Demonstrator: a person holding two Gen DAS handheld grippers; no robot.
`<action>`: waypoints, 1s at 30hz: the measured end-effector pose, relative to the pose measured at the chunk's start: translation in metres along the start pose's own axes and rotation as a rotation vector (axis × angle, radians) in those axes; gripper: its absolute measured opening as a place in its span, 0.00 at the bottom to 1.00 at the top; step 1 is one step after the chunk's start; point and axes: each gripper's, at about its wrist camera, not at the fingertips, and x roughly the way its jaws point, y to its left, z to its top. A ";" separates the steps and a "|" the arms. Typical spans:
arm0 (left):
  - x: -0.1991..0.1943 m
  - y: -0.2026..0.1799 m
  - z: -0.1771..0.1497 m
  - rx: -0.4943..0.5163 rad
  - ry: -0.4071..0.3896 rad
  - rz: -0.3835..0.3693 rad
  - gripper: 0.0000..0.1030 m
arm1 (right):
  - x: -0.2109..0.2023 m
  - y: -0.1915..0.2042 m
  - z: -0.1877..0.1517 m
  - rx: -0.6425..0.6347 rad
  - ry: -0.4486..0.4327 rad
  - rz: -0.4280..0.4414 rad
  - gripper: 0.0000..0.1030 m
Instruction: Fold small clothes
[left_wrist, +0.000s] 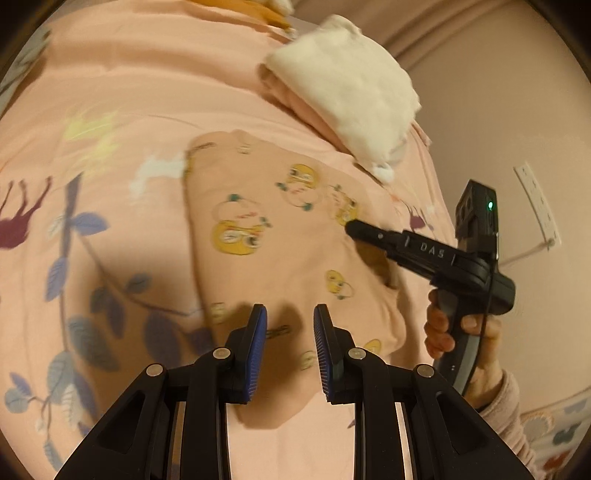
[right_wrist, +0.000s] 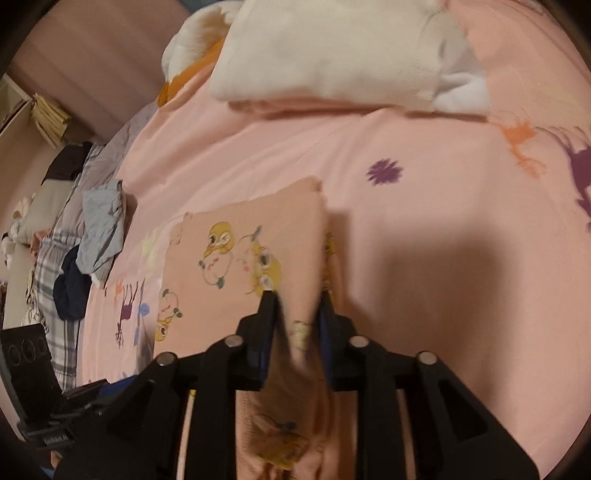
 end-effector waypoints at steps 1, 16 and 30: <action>0.002 -0.003 -0.001 0.016 -0.001 0.008 0.21 | -0.011 0.002 0.000 -0.019 -0.047 -0.035 0.24; 0.033 -0.011 -0.020 0.153 0.040 0.108 0.21 | -0.028 0.024 -0.097 -0.376 0.052 -0.026 0.06; 0.025 -0.009 -0.066 0.169 0.061 0.077 0.21 | -0.033 0.015 -0.107 -0.318 0.051 -0.003 0.12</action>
